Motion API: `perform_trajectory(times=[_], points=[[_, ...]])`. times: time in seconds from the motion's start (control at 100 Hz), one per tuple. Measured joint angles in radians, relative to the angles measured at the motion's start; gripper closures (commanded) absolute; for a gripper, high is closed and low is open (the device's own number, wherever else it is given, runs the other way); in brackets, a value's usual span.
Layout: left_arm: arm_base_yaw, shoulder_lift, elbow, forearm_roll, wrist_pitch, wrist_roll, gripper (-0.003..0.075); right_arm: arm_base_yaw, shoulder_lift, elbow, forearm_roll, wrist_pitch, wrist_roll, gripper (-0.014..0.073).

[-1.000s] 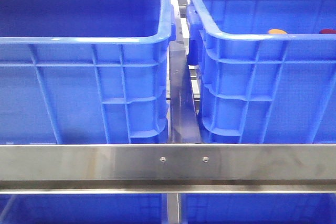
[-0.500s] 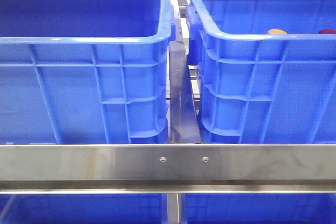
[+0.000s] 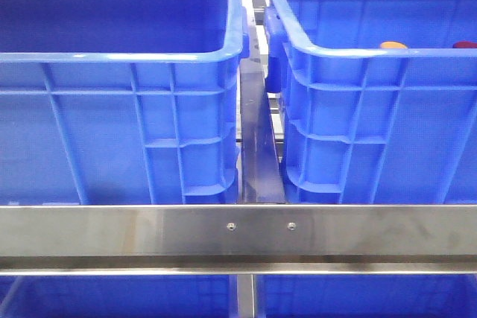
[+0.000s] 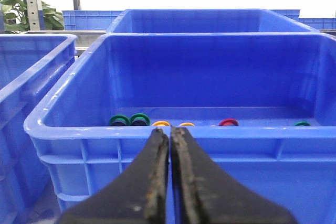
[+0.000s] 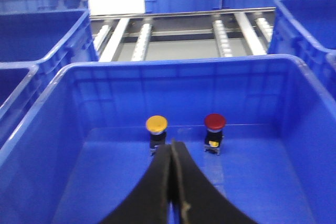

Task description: Pick red and yellow buttons and place in box

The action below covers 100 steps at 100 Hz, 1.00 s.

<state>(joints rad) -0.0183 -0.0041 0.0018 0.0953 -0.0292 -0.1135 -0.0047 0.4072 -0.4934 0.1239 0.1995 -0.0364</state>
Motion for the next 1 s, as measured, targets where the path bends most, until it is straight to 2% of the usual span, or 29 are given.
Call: perform_trajectory(times=[0.08, 0.22, 0.41, 0.75, 1.0], points=[[0.0, 0.0, 0.0, 0.0, 0.0, 0.0, 0.0739, 0.0, -0.025, 0.004, -0.087, 0.002, 0.092, 0.0662], [0.0, 0.0, 0.0, 0.0, 0.0, 0.0, 0.0739, 0.0, -0.086, 0.051, -0.136, -0.033, 0.131, 0.0662], [0.0, 0.0, 0.0, 0.0, 0.0, 0.0, 0.0739, 0.0, -0.191, 0.186, -0.143, -0.119, 0.139, 0.0662], [0.0, 0.0, 0.0, 0.0, 0.0, 0.0, 0.0739, 0.0, -0.398, 0.418, -0.143, -0.183, 0.143, 0.0662], [0.0, 0.0, 0.0, 0.0, -0.001, 0.0, 0.0739, 0.0, -0.417, 0.515, -0.143, -0.263, 0.143, 0.0662]])
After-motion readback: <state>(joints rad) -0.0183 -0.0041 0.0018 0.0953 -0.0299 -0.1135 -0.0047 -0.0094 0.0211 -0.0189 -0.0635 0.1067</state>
